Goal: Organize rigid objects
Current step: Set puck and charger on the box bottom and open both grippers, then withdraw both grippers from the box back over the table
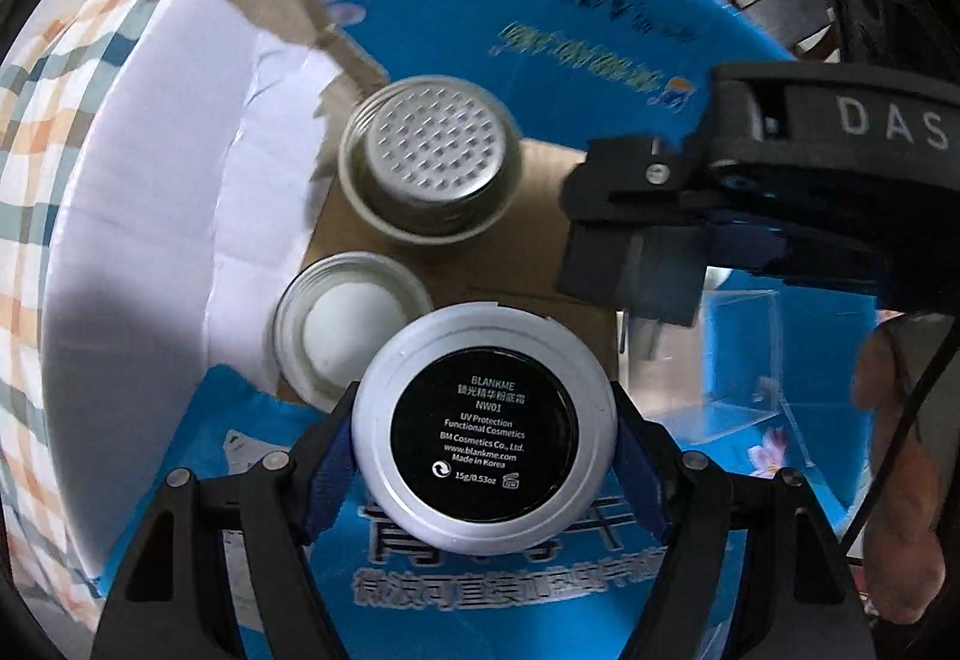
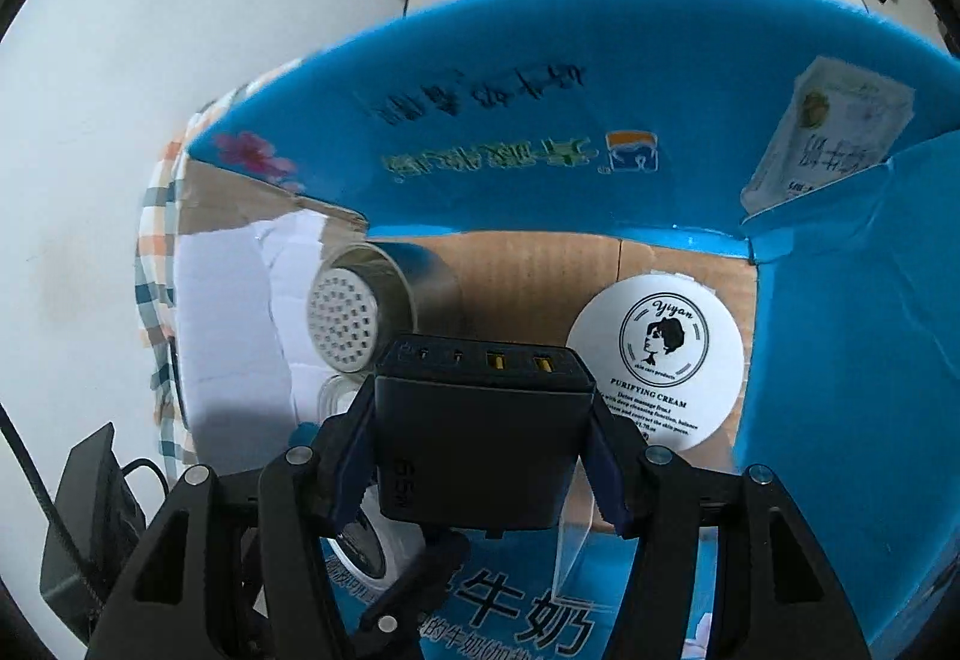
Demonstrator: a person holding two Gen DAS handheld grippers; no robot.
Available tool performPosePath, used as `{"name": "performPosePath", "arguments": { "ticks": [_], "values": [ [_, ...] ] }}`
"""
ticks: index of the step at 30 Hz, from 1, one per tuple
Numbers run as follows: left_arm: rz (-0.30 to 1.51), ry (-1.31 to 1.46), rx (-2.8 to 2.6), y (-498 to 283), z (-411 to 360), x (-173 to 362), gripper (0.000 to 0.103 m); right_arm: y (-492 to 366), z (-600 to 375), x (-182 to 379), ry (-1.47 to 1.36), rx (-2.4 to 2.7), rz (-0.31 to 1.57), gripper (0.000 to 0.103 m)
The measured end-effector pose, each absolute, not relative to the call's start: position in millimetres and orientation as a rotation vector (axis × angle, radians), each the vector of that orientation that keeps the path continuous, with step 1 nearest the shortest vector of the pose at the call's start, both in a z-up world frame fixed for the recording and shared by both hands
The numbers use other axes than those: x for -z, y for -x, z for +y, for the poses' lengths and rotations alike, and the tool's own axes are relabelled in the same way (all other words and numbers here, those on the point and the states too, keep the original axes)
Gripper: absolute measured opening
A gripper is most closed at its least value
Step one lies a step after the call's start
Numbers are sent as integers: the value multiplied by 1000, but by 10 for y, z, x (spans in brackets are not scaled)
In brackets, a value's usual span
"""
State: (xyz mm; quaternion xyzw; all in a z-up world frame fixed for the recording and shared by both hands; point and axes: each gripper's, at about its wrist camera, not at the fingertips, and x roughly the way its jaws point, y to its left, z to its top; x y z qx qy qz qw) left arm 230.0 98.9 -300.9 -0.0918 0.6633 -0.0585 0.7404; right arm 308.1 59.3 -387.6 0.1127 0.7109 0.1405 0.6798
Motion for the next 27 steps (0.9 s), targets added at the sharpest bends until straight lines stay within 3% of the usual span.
{"name": "performPosePath", "arguments": {
  "ticks": [1, 3, 13, 22, 27],
  "values": [
    [1463, 196, 111, -2288, 1013, 3016, 74, -3100, 598, 3925, -251, -308, 1613, 65],
    [1458, 195, 94, -2274, 1043, 2995, 103, -3088, 608, 3944, -241, -325, 1623, 68],
    [1393, 83, 56, -1961, 1137, 2588, 103, -2836, 471, 3482, -51, -266, 1495, 81],
    [1292, 15, -38, -1702, 1329, 2031, 103, -2147, 182, 2679, 76, -209, 1317, 82],
    [1196, 29, -46, -1521, 1276, 1392, 103, -1533, 88, 2148, 89, -186, 1217, 84]
  ]
}}
